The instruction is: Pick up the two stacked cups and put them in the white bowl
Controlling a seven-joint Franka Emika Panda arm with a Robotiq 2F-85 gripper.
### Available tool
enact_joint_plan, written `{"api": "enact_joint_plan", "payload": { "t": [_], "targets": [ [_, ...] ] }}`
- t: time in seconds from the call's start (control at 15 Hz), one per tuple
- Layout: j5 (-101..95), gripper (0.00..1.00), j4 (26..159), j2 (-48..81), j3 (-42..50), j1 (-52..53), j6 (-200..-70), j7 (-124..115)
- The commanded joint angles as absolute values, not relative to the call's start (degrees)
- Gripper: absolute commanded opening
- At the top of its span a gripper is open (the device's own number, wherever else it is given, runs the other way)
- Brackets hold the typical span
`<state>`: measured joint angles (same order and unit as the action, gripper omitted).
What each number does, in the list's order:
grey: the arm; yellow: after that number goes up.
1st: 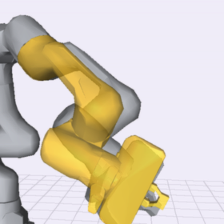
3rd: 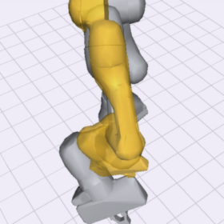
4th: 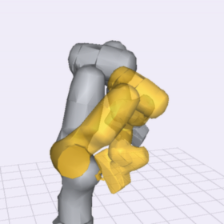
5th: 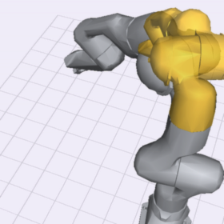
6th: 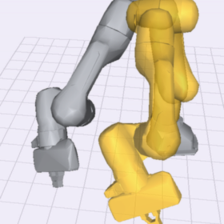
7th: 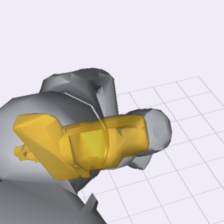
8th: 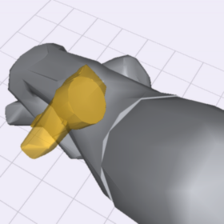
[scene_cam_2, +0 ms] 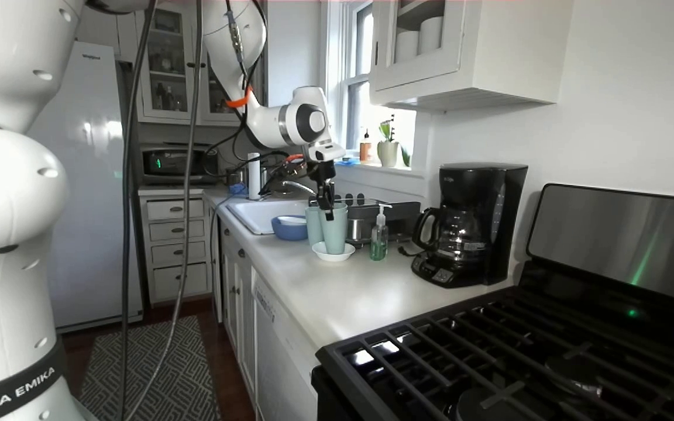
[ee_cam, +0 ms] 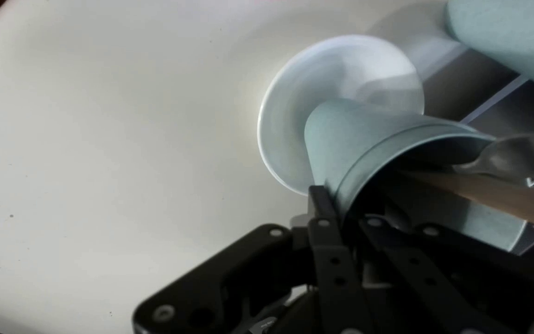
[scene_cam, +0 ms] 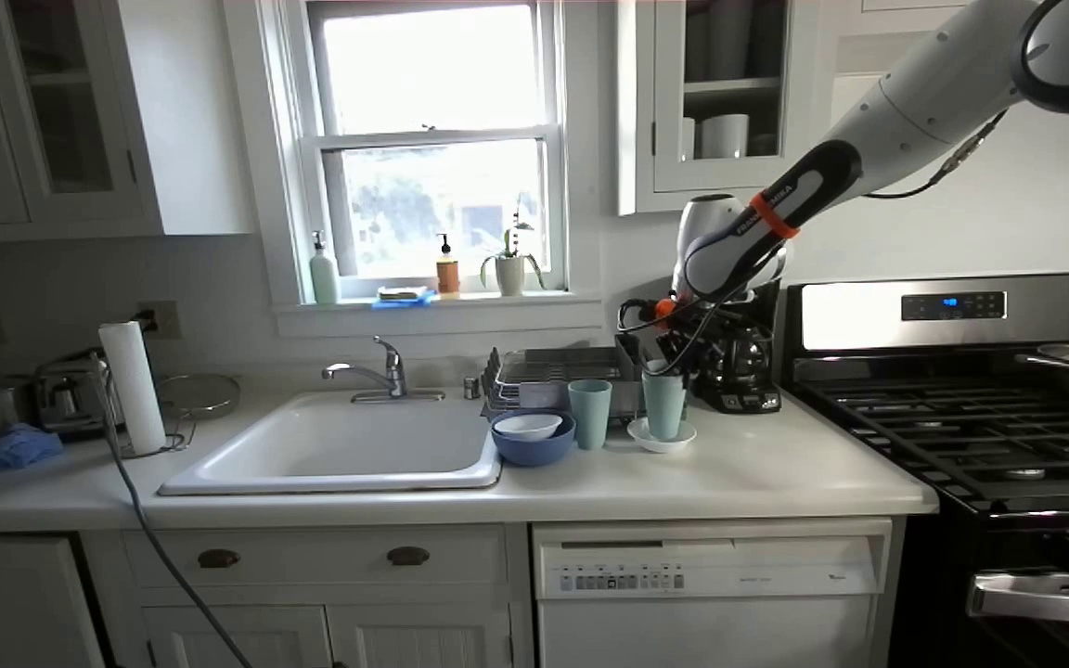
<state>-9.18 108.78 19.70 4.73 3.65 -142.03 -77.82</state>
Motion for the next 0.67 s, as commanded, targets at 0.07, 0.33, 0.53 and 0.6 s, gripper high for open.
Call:
{"api": "enact_joint_plan", "payload": {
  "t": [0.07,0.33,0.53,0.6],
  "targets": [
    [-9.35,0.05,105.09,22.06,6.16,5.15,-138.8,-79.26],
    [-8.42,0.05,104.19,23.22,5.87,4.9,-138.47,-78.48],
    [-7.54,0.19,103.69,23.73,5.54,4.67,-138.49,-77.9],
    [-7.36,0.32,103.63,23.79,5.54,4.67,-138.56,-77.99]
  ]
}}
